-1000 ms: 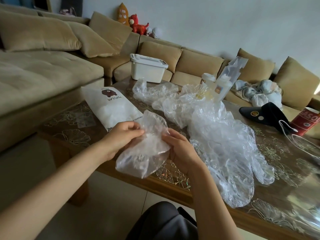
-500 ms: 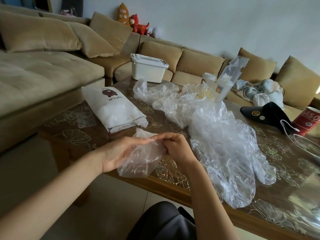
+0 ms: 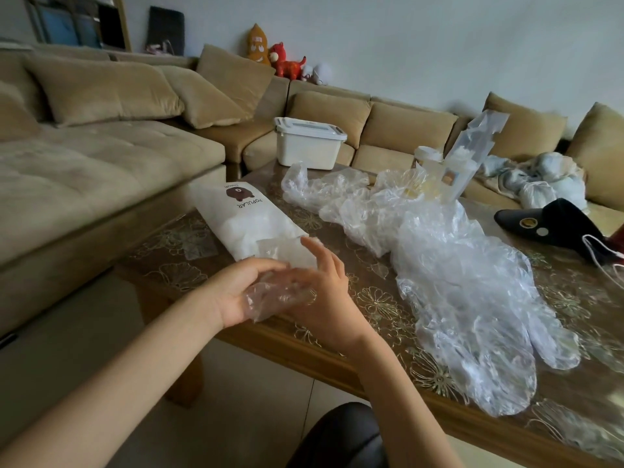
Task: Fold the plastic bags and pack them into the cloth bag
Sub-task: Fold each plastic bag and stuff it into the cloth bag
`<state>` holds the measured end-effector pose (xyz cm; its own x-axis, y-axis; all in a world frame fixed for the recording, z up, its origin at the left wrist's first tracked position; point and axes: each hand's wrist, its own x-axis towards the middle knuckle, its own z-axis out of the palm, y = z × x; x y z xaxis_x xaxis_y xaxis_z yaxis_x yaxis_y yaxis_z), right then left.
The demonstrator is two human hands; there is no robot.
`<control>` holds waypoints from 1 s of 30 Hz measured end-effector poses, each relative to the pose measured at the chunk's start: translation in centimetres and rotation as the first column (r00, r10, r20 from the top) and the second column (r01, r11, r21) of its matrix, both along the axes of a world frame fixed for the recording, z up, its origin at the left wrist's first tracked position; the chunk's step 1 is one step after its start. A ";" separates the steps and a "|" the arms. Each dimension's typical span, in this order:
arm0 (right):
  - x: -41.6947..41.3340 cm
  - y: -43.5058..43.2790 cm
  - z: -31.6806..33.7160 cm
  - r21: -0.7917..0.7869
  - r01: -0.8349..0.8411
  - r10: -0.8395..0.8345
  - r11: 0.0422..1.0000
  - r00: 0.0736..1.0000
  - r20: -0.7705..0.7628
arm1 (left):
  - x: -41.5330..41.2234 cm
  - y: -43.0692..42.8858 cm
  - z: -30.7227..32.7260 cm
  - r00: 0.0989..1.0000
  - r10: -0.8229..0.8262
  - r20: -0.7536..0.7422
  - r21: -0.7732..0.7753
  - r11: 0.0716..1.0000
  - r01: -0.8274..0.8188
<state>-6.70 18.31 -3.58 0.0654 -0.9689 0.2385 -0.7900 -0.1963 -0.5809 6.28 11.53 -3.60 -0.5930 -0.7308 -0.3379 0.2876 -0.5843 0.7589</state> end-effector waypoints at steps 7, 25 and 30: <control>-0.3 -0.9 -0.7 0.049 0.118 -0.128 0.992 0.882 0.454 | 0.1 0.0 -1.1 0.999 0.031 0.025 -0.238 0.971 -0.024; -1.5 -1.2 -2.3 0.297 -0.089 -0.216 0.951 0.496 0.841 | 1.3 1.2 -1.6 0.962 -0.149 0.228 -0.353 0.908 0.224; -1.0 -2.0 -2.4 0.344 -0.213 -0.254 0.914 0.358 0.898 | 2.3 1.1 -0.9 0.955 -0.084 0.285 -0.360 0.914 0.188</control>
<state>-7.71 16.28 -5.98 0.0134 -0.9777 -0.2095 0.2866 0.2045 -0.9360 8.59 12.65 -4.53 -0.6259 -0.7524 -0.2056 -0.0094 -0.2563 0.9666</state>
